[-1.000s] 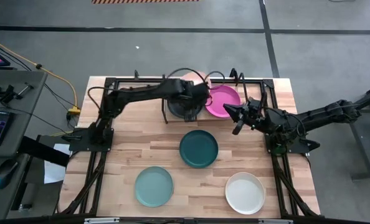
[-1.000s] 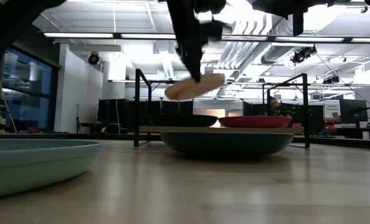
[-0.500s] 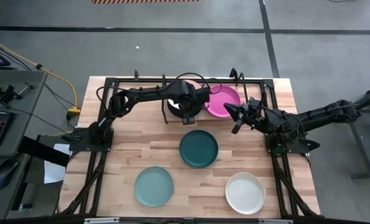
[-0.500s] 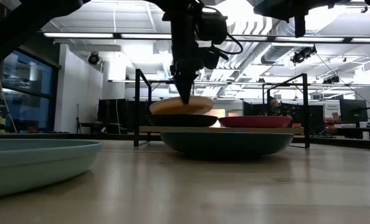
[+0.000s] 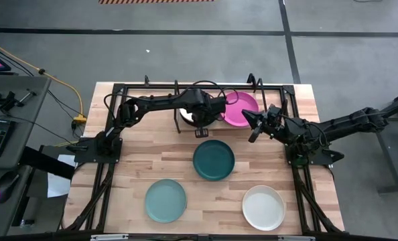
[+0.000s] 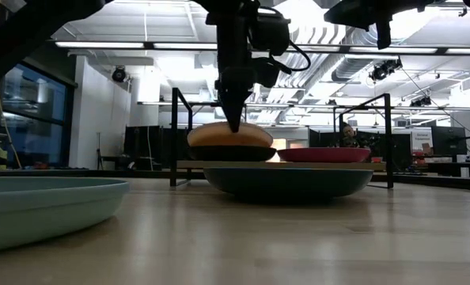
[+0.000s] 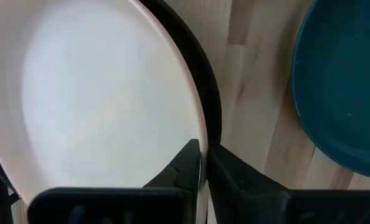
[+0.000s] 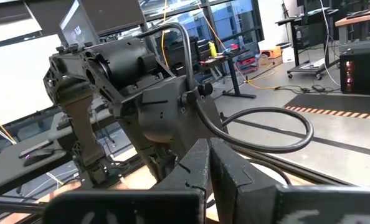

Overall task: Place and stack plates onto a shelf
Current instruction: Stack the light pink plate on top of the black plate on the shelf, then stack the green plate on top of the pink plate on the shelf

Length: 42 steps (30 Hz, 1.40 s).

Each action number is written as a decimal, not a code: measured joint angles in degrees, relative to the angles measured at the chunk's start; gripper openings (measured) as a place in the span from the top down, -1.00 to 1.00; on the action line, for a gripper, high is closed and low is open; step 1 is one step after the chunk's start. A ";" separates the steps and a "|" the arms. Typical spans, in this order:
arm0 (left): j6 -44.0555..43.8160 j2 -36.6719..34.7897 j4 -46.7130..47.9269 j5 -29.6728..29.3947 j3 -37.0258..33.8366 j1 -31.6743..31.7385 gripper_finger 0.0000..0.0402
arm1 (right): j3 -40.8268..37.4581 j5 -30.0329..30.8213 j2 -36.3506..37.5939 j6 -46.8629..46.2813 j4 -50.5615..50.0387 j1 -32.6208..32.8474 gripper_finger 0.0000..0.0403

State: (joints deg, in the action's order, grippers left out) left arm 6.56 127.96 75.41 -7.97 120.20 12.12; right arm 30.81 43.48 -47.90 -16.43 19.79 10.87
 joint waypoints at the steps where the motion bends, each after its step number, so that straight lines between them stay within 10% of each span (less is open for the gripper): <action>1: -0.02 0.00 -0.32 0.00 0.00 0.00 0.88 | 0.00 0.00 0.00 0.00 0.00 0.00 1.00; 13: -1.80 -2.31 -0.67 2.51 0.00 1.13 0.40 | 0.00 0.00 0.00 -0.20 1.81 -0.01 1.00; 23: -8.41 -21.71 -18.83 15.53 -0.82 1.82 0.35 | 0.00 -0.11 0.00 -4.45 1.88 -0.02 0.62; 30: -6.31 -40.47 -47.80 22.98 -20.15 -2.44 0.40 | 0.00 -6.77 -0.01 -6.18 1.89 -0.01 0.17; 36: -15.15 -54.74 -65.25 21.82 -45.00 -3.89 0.43 | 0.00 -14.21 0.00 -10.54 0.38 -0.02 -0.02; 42: -17.91 -67.63 -72.02 17.02 -54.04 -3.87 0.48 | 2.68 -30.49 -1.19 -26.68 -13.44 0.20 -0.05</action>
State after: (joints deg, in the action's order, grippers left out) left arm -11.35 60.33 3.40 9.04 66.17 8.25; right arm 33.49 12.99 -49.09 -43.11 6.35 11.08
